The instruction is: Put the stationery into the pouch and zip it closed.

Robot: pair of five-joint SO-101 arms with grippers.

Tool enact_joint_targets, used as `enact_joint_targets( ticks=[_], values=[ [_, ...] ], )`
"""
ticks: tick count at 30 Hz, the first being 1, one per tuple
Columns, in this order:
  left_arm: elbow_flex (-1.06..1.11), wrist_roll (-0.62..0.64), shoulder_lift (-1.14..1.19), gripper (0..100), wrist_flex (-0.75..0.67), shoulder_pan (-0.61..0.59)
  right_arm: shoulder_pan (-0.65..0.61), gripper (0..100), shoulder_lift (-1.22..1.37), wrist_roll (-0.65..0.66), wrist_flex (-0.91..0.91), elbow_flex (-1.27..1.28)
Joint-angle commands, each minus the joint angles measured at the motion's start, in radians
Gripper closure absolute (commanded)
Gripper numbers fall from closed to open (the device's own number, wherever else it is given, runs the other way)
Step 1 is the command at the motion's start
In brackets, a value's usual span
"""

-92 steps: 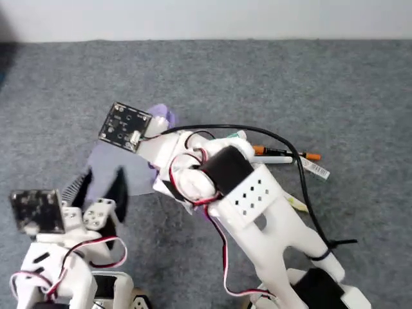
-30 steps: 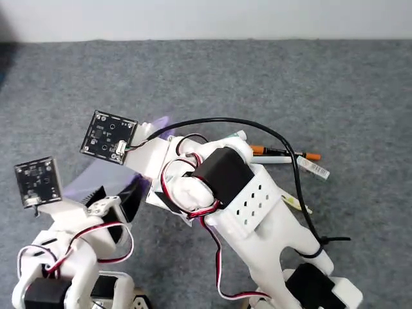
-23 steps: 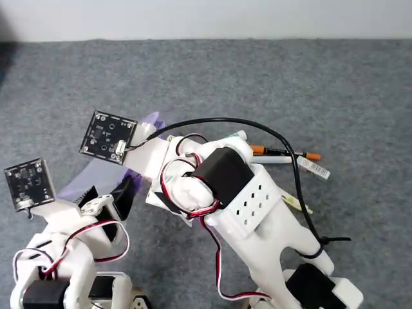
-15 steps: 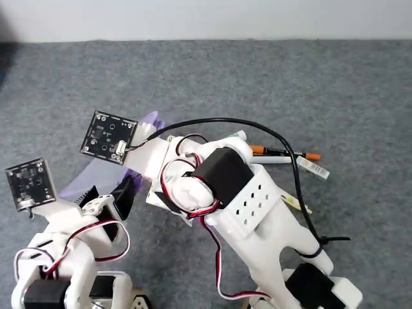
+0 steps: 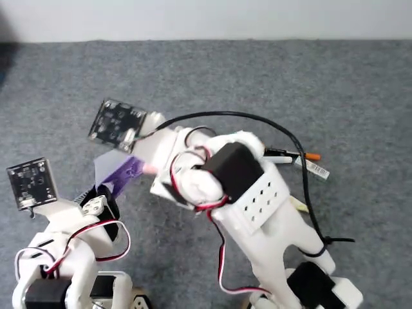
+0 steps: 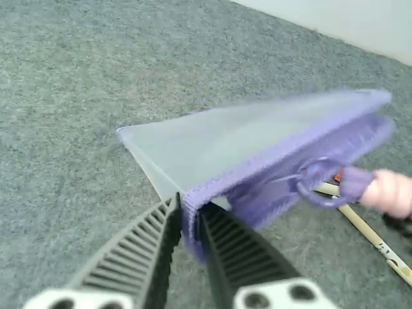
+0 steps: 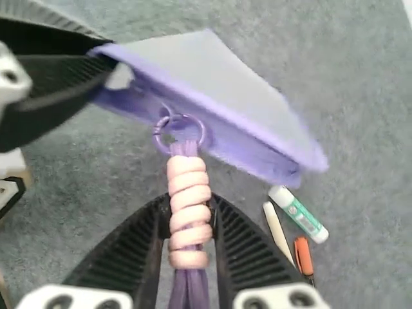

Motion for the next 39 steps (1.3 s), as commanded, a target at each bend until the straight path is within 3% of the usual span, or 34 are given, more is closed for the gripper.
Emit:
enact_joint_targets(
  ticks=[1, 8, 19, 33, 39],
  values=[
    [-0.002, -0.011, 0.018, 99, -0.014, -0.015, 0.088, 99.0, -0.010, -0.009, 0.013, -0.049],
    [0.025, -0.011, 0.018, 99, -0.015, -0.018, 0.125, 99.0, -0.012, -0.005, 0.050, -0.052],
    [0.019, -0.025, 0.018, 99, -0.015, -0.020, 0.360, 99.0, -0.010, 0.055, 0.050, -0.049],
    [0.019, -0.095, 0.018, 99, -0.015, -0.020, 0.513, 99.0, -0.001, 0.075, 0.039, -0.017],
    [0.019, -0.095, 0.018, 99, -0.015, -0.020, 0.518, 99.0, -0.010, 0.072, 0.042, 0.025]
  ],
)
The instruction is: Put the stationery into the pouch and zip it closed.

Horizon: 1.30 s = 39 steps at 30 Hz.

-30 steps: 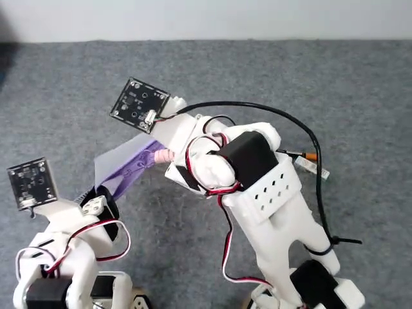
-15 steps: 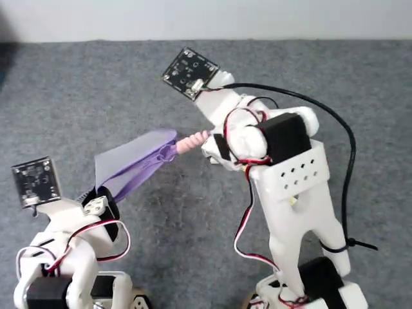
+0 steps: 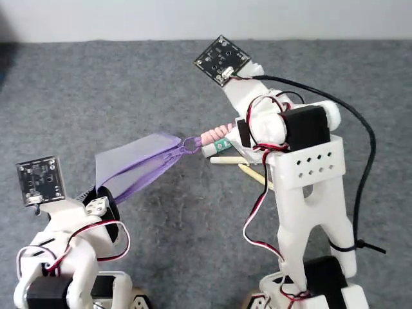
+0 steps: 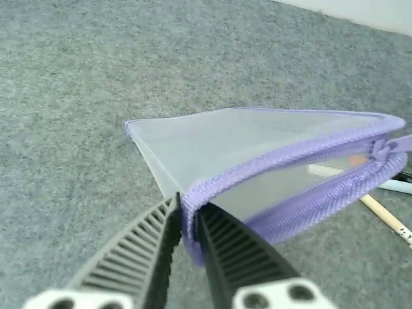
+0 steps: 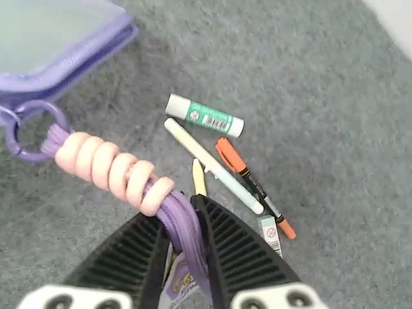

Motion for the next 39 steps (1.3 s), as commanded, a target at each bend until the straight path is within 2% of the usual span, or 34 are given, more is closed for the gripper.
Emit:
enact_joint_targets(
  ticks=[1, 8, 14, 16, 20, 22, 28, 33, 35, 39],
  values=[
    [-0.005, -0.009, 0.017, 99, -0.015, -0.012, 0.022, 99.0, -0.016, 0.006, 0.030, -0.002],
    [-0.005, -0.008, 0.017, 99, -0.014, -0.012, 0.081, 99.0, -0.010, 0.002, 0.031, 0.003],
    [-0.004, -0.006, 0.017, 99, -0.014, -0.012, 0.031, 98.3, -0.028, -0.002, 0.038, 0.003],
    [-0.004, -0.006, 0.017, 99, -0.014, -0.012, 0.010, 93.5, -0.062, -0.043, 0.041, 0.003],
    [-0.004, -0.006, 0.017, 99, -0.014, -0.012, -0.018, 73.6, -0.140, -0.149, 0.042, 0.008],
    [-0.004, -0.006, 0.017, 99, -0.014, -0.012, -0.019, 71.9, -0.179, -0.186, 0.042, 0.034],
    [-0.004, -0.006, 0.017, 99, -0.014, -0.012, -0.013, 84.8, -0.311, -0.186, 0.042, 0.230],
    [-0.004, -0.006, 0.017, 99, -0.014, -0.012, 0.018, 85.3, -0.427, -0.189, 0.042, 0.450],
    [-0.004, -0.008, 0.017, 99, -0.014, -0.012, 0.058, 83.2, -0.484, -0.189, 0.042, 0.534],
    [-0.005, -0.008, 0.017, 99, -0.014, -0.012, 0.139, 71.3, -0.619, -0.184, 0.042, 0.713]
  ],
)
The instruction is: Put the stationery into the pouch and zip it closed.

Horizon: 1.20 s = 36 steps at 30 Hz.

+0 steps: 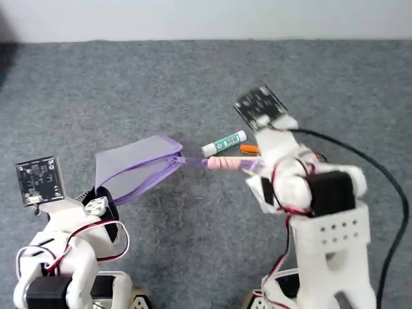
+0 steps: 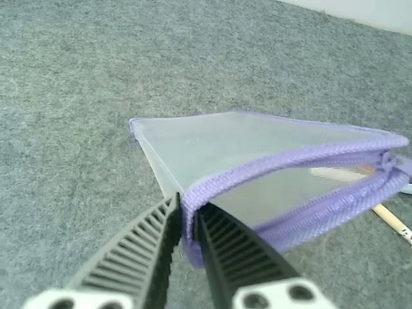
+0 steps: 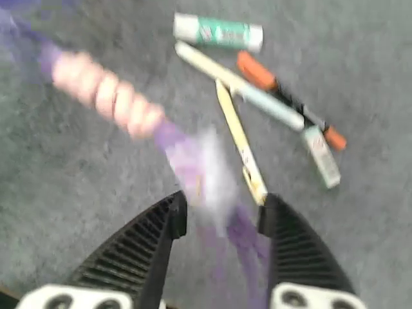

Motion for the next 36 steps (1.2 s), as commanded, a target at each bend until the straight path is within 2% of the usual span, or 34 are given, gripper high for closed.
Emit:
enact_joint_targets(
  ticks=[1, 7, 12, 17, 25, 28, 36],
  values=[
    [-0.005, -0.008, 0.017, 99, -0.014, -0.011, 0.058, 69.1, -0.131, -0.008, 0.041, 0.133],
    [-0.004, -0.006, 0.017, 99, -0.014, -0.011, 0.059, 71.1, -0.265, -0.008, 0.041, 0.311],
    [0.001, -0.005, 0.017, 99, -0.014, -0.011, 0.064, 73.7, -0.214, -0.008, -0.016, 0.361],
    [0.002, -0.005, 0.017, 99, -0.015, -0.011, 0.064, 74.5, 0.071, -0.008, -0.099, 0.298],
    [0.002, -0.005, 0.017, 99, -0.015, -0.011, 0.064, 74.5, 0.616, -0.005, -0.104, -0.094],
    [0.002, -0.006, 0.017, 99, -0.015, -0.011, 0.061, 74.6, 0.791, 0.049, -0.104, -0.222],
    [0.002, -0.008, 0.017, 99, -0.015, -0.011, 0.056, 74.6, 1.147, 0.091, -0.094, -0.493]
  ],
)
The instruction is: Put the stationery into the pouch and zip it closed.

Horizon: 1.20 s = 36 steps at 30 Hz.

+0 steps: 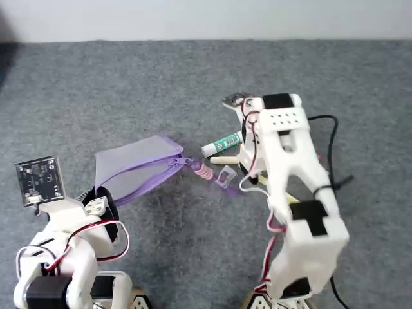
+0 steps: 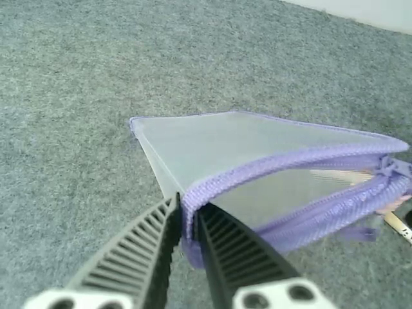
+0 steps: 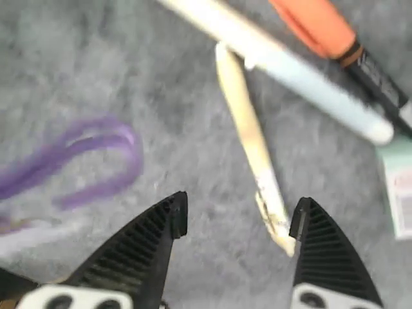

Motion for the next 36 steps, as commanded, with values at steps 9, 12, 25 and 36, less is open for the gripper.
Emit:
enact_joint_targets(
  ticks=[9, 12, 25, 36],
  values=[
    [0.001, -0.008, 0.017, 99, -0.015, -0.008, -0.038, 78.2, 0.272, 0.014, -0.062, -0.187],
    [0.001, -0.008, 0.017, 99, -0.015, -0.008, -0.038, 86.6, 0.323, 0.014, -0.090, -0.189],
    [0.002, -0.006, 0.017, 99, -0.015, -0.008, -0.028, 98.9, 0.314, 0.011, -0.004, -0.195],
    [-0.004, -0.005, 0.017, 99, -0.018, -0.002, -0.067, 98.9, -0.173, -0.091, 0.140, 0.006]
  ],
)
